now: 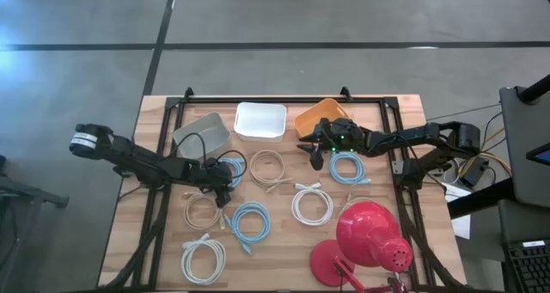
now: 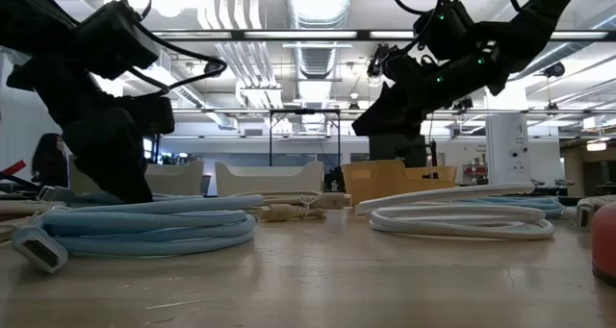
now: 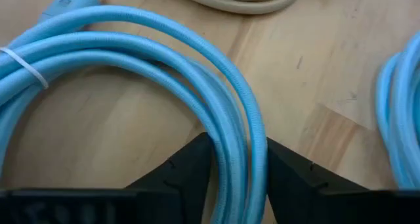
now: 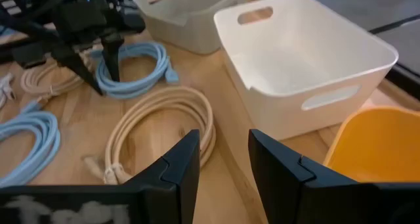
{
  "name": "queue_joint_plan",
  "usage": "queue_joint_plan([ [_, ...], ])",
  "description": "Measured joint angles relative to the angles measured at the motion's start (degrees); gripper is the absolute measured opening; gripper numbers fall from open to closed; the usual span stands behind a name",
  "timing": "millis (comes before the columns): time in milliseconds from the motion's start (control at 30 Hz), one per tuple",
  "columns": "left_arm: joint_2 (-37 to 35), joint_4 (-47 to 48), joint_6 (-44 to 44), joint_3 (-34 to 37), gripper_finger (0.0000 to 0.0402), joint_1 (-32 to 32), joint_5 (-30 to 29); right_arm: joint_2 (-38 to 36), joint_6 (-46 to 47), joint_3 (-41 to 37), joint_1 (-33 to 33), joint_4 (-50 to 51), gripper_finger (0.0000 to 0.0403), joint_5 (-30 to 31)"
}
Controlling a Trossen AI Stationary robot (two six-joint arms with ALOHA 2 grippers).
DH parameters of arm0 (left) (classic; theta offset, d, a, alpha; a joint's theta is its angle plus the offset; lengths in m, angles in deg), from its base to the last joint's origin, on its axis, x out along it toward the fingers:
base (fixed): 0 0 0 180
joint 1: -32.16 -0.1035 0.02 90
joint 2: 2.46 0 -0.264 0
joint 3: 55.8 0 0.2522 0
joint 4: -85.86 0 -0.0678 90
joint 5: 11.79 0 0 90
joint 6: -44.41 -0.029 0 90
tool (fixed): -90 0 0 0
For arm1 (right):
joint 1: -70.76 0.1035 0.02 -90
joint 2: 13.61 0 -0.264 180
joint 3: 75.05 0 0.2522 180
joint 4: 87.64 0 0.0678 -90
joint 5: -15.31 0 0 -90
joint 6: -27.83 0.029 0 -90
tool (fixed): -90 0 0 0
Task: Pick & Place USB Port
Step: Put the top left blue USB cable into the gray bin
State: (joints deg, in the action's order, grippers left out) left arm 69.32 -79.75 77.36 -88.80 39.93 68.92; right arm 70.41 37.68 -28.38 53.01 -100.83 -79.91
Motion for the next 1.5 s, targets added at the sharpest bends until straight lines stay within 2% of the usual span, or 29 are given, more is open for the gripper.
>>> queue_joint_plan([
  [300, 0.7, 0.6, -0.3, -2.0, 0.0033, 0.5, 0.0, 1.7, 0.0, 0.5, 0.0, 0.0, 0.0107, -0.4],
  [500, 0.5, 0.7, -7.8, -8.0, 0.0034, 2.0, 1.2, 1.6, 0.0, 0.5, 0.0, -0.3, 0.0094, -1.0],
  [600, 0.5, 5.4, -11.1, -11.8, 0.0044, 2.5, -0.8, 1.6, 0.0, 0.5, 0.0, -0.3, 0.0087, -1.0],
  [733, 0.4, 16.7, -13.1, -18.5, 0.0043, 2.7, -5.7, 1.6, 0.0, 0.5, 0.0, -0.3, 0.0078, -1.1],
  [900, 0.4, 33.9, -13.1, -26.4, 0.0040, 2.7, -15.5, 1.6, 0.0, 0.5, 0.0, -0.3, 0.0068, -1.1],
  [1033, 0.3, 43.3, -11.7, -30.2, 0.0046, 2.7, -21.5, 1.5, 0.2, 0.4, 0.0, -0.3, 0.0063, -1.1],
  [1267, 0.3, 53.6, -7.0, -30.7, 0.0044, 1.6, -30.1, 1.5, 0.2, 0.4, 0.0, -0.4, 0.0068, -1.1],
  [1400, 0.3, 56.0, -3.7, -28.6, 0.0050, -1.0, -34.6, 1.5, 0.4, 0.4, 0.0, -0.4, 0.0071, -1.1],
  [1500, 0.3, 55.9, -3.1, -26.8, 0.0050, -4.4, -35.4, 1.5, 1.9, 0.4, 0.0, -0.4, 0.0067, -1.1],
])
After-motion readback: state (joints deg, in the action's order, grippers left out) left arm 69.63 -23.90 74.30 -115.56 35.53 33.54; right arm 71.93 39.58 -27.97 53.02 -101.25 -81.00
